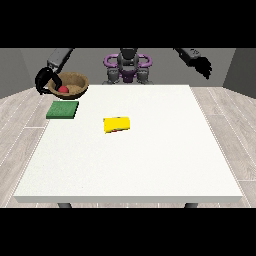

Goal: Pick the cup and pour the ball into the bowl, then pick the bowl and place it on the pad

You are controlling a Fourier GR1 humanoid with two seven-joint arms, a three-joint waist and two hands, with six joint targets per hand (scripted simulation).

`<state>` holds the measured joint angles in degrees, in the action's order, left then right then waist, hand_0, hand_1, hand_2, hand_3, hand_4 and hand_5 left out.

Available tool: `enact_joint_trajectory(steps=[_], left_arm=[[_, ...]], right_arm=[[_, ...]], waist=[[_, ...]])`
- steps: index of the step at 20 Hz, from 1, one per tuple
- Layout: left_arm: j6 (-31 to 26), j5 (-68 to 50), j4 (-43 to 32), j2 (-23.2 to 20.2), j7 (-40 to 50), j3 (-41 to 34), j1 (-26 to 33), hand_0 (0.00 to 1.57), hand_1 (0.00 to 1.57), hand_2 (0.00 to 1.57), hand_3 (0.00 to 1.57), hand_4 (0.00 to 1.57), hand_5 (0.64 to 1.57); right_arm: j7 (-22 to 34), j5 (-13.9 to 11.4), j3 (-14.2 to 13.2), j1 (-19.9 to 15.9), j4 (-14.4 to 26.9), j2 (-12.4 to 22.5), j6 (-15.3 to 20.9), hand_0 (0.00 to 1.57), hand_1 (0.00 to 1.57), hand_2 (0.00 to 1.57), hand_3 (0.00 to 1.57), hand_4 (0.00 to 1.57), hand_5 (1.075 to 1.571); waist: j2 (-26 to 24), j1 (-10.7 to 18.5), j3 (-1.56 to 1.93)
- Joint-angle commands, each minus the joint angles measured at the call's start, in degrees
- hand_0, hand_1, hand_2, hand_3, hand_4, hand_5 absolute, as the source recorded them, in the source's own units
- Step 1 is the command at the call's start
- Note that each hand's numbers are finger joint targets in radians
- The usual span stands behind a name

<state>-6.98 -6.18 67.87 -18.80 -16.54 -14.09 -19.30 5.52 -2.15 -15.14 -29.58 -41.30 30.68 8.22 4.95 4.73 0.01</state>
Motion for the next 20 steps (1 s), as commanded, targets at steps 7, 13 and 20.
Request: enact_joint_trajectory(steps=[7,13,20], left_arm=[[-13.63,-10.84,-7.42,-15.46,-4.58,-13.76,-1.09,0.0,0.0,0.0,0.0,1.25,1.569],[-14.53,-11.38,-8.75,-16.91,-5.11,-14.19,-2.36,0.0,0.0,0.0,0.0,1.19,1.559],[-17.07,-12.42,-11.79,-21.73,-5.27,-16.25,-3.28,0.0,0.0,0.0,0.0,1.17,1.549]], right_arm=[[-10.25,3.02,-5.32,1.12,2.76,0.69,1.21,1.57,1.57,1.57,0.0,0.79,1.566],[-9.63,4.0,-8.06,-1.88,6.37,2.66,3.24,1.57,1.57,1.57,0.25,0.54,1.561],[-6.07,3.03,-7.03,-4.42,8.66,6.3,0.51,0.42,0.42,0.56,0.92,0.0,1.518]], waist=[[7.57,1.94,0.01],[9.56,1.8,0.05],[9.87,1.84,0.01]])
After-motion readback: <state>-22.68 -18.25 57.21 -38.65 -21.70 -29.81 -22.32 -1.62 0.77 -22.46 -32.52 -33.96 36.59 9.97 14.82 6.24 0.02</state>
